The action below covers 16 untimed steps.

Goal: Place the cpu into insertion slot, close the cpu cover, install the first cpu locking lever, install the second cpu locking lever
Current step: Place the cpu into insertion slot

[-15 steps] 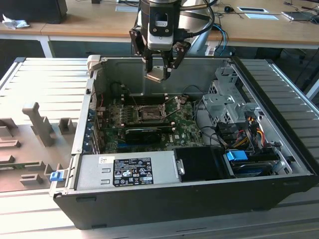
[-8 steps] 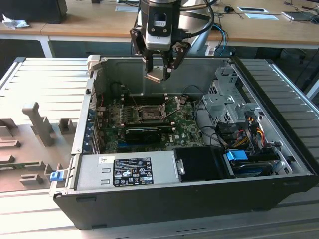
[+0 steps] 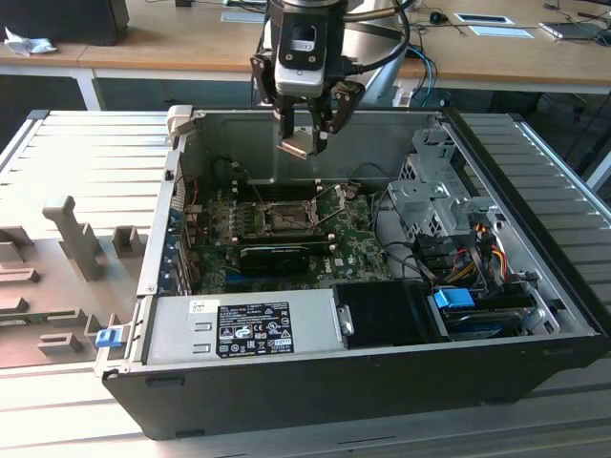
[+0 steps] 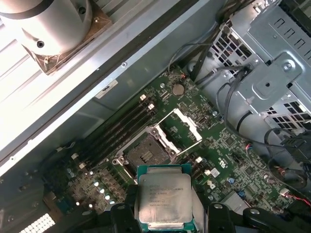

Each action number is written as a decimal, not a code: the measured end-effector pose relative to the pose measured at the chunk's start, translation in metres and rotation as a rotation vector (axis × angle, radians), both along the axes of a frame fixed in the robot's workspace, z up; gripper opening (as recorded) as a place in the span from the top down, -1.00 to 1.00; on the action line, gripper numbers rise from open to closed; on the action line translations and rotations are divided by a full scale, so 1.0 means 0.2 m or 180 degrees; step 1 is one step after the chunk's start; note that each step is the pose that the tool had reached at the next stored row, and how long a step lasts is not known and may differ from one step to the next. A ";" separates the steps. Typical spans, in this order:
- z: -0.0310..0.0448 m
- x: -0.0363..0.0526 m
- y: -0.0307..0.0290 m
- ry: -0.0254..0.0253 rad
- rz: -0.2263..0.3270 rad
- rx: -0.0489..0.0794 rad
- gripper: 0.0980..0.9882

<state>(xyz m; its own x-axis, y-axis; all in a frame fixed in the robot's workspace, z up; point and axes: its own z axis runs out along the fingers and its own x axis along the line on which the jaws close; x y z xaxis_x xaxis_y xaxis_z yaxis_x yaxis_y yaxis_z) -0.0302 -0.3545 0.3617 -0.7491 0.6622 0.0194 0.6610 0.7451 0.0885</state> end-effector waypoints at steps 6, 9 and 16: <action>-0.001 0.000 0.000 0.0000 -0.0090 0.0000 0.04; -0.001 0.000 0.000 0.0000 -0.0136 0.0000 0.04; -0.003 0.000 0.000 0.0000 -0.0251 0.0000 0.04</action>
